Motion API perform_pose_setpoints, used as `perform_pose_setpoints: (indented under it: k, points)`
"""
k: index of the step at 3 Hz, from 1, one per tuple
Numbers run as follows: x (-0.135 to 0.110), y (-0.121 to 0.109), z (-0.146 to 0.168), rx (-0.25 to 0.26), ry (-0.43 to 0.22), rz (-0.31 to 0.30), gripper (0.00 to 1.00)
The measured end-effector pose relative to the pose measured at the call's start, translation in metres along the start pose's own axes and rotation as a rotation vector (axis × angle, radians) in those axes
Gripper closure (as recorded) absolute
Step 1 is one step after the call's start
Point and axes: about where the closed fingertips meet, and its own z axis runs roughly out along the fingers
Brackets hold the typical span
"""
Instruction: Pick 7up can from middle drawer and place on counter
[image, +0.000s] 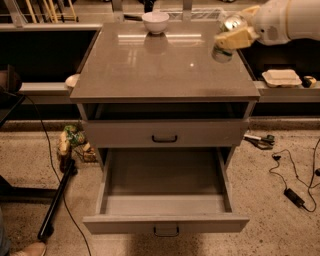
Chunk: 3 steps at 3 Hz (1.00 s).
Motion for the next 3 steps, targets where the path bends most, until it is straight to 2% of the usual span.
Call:
perform_pose_setpoints:
  k: [1,2,3]
  points:
    - [-0.0142,-0.0152,0.0324,0.116,-0.030,0.180,1.00]
    - [-0.0193,-0.0227,0.0317,0.140,-0.056,0.225,1.00]
    - [-0.0183,-0.0213,0.0350,0.138,-0.046,0.224,1.00]
